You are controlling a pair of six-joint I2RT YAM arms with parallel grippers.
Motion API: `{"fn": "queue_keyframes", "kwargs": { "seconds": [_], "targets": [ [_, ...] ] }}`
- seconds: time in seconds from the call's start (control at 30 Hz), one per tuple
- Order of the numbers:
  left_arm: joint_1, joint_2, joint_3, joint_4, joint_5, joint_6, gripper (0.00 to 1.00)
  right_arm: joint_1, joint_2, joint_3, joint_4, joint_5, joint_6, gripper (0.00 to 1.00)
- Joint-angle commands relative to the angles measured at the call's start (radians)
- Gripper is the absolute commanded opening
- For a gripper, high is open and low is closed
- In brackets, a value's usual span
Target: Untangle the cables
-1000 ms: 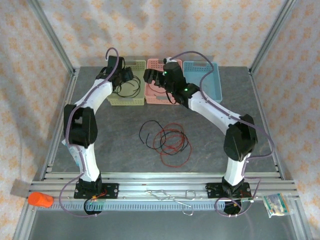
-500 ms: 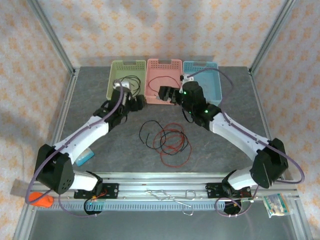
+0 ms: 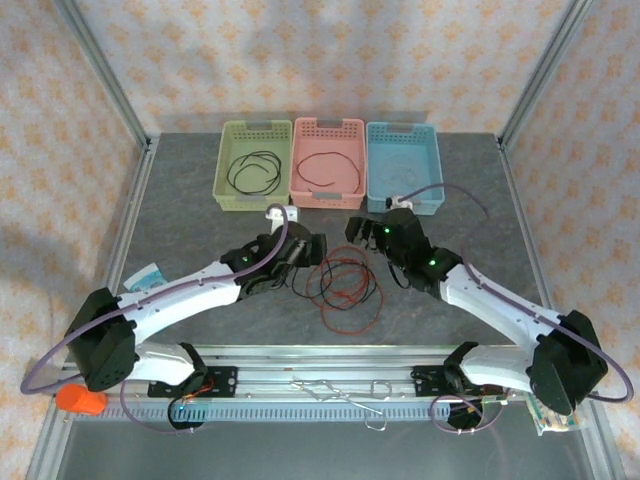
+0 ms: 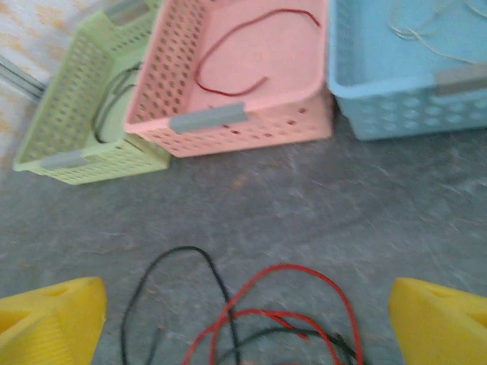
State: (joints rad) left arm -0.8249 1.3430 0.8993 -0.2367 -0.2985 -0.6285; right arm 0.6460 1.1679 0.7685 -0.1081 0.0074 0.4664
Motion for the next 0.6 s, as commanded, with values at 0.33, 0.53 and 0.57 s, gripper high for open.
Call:
{"fn": "queue_keyframes", "kwargs": {
  "seconds": [0.33, 0.53, 0.57],
  "targets": [
    [-0.121, 0.114, -0.084, 0.13, -0.011, -0.06, 0.99, -0.073, 0.067, -0.037, -0.286, -0.023, -0.016, 0.76],
    [-0.116, 0.171, -0.06, 0.02, -0.021, -0.094, 0.93, -0.074, 0.1, -0.043, -0.266, -0.057, -0.013, 0.72],
    [-0.115, 0.17, -0.062, 0.006, -0.033, -0.109, 0.84, -0.075, 0.103, -0.039, -0.26, -0.067, -0.015, 0.72]
  ]
}}
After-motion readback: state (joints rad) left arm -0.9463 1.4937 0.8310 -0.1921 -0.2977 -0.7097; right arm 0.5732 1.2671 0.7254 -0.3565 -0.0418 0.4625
